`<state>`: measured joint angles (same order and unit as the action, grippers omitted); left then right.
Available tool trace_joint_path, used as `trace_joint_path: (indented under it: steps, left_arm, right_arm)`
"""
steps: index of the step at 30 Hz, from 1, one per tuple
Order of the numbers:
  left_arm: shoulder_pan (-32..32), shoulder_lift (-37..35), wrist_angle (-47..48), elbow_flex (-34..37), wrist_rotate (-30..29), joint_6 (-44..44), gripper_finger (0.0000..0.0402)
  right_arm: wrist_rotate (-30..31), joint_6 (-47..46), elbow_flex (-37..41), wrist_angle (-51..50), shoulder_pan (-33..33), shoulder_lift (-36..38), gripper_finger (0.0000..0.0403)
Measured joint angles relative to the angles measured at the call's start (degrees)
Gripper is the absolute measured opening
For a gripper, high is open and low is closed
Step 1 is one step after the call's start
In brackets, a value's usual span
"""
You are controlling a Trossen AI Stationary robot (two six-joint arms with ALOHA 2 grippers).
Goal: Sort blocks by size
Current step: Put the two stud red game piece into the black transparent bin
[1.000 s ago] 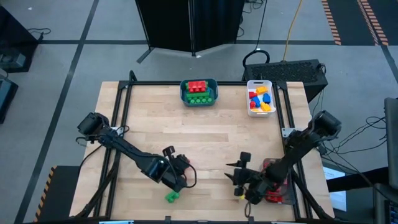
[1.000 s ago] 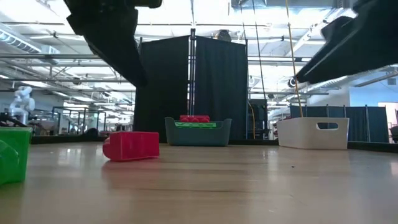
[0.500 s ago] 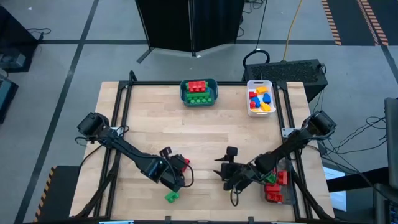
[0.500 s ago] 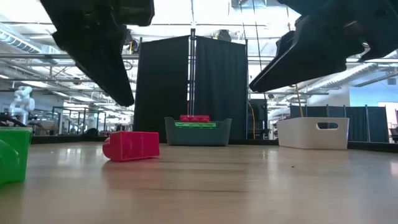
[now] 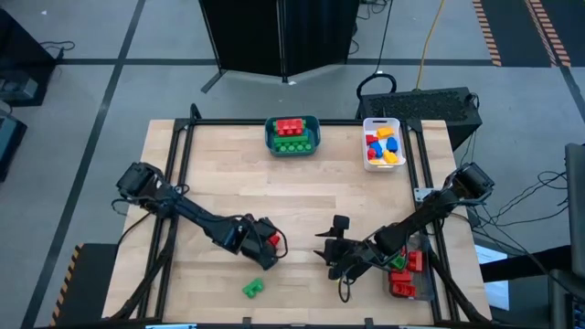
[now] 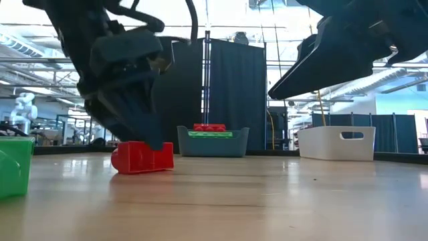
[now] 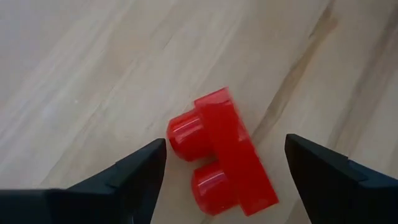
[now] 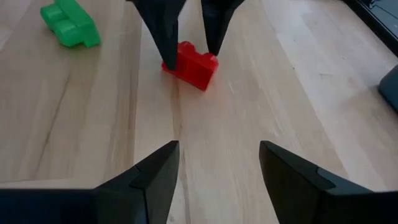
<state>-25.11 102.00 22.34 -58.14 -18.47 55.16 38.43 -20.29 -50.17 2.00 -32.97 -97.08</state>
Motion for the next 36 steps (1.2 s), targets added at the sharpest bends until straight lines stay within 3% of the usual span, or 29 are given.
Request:
trace_joint_path:
  steps: [9, 25, 31, 36]
  left_arm:
    - [0.19, 0.0, -1.06, 1.19, 1.85, -4.73, 0.0294]
    - [-0.04, 5.58, -2.89, 0.89, 0.44, -7.89, 0.0158]
    - [0.02, 3.72, -5.08, 1.21, -0.64, -13.7, 0.0149]
    - [0.63, 3.04, -12.14, 1.3, -1.04, -21.2, 0.0147]
  right_arm:
    - [-1.3, -0.02, 0.0, -0.01, 0.0, -0.02, 0.021]
    - [-1.27, -1.47, 0.0, 0.07, 0.0, -0.02, 0.021]
    - [-1.28, -0.72, 0.0, 0.17, 0.0, -0.02, 0.021]
    - [-2.94, 7.67, 0.01, 1.77, -0.55, -0.02, 0.021]
